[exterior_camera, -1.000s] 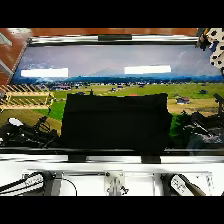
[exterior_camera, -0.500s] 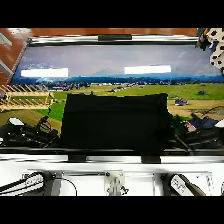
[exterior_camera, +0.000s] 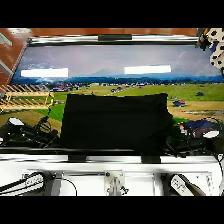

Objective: Fold the shirts.

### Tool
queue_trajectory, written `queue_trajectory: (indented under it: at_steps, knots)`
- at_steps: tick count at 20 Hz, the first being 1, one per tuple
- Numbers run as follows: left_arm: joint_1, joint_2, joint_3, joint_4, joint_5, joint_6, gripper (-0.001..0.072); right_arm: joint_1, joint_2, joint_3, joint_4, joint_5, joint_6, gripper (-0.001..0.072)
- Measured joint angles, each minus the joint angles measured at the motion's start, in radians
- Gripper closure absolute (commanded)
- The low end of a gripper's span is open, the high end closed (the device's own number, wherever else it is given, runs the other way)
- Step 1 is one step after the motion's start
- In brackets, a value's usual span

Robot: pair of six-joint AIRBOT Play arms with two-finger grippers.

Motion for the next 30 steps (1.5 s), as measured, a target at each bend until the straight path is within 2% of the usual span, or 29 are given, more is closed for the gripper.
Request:
queue_trajectory:
  at_steps: [2, 3, 4, 7, 11, 16, 21, 30]
  knots:
    - [0.000, 0.000, 0.000, 0.000, 0.000, 0.000, 0.0669, 0.000, 0.000, -0.008, 0.007, -0.035, -0.003, 0.0529]
    - [0.000, 0.000, 0.000, 0.000, 0.000, 0.000, 0.0669, 0.000, 0.000, -0.010, 0.016, -0.045, -0.006, 0.0620]
    - [0.000, 0.000, 0.000, 0.000, 0.002, 0.000, 0.0669, 0.000, 0.000, -0.012, 0.029, -0.051, -0.012, 0.0650]
    - [0.000, 0.000, 0.006, 0.001, 0.009, 0.008, 0.0670, 0.000, 0.000, -0.010, 0.063, -0.052, -0.034, 0.0650]
    - [0.000, 0.000, 0.079, -0.009, -0.012, 0.056, 0.0671, 0.000, 0.031, 0.045, 0.131, 0.022, -0.068, 0.0651]
    - [-0.001, -0.004, 0.268, -0.079, -0.026, 0.098, 0.0672, 0.000, 0.079, 0.203, 0.214, 0.056, 0.017, 0.0651]
    - [-0.019, -0.084, 0.463, -0.104, -0.004, 0.045, 0.0671, 0.082, 0.051, 0.379, 0.241, -0.029, 0.090, 0.0652]
    - [-0.078, -0.316, 0.768, -0.114, 0.004, -0.039, 0.0669, 0.222, -0.251, 0.701, 0.188, -0.189, 0.200, 0.0652]
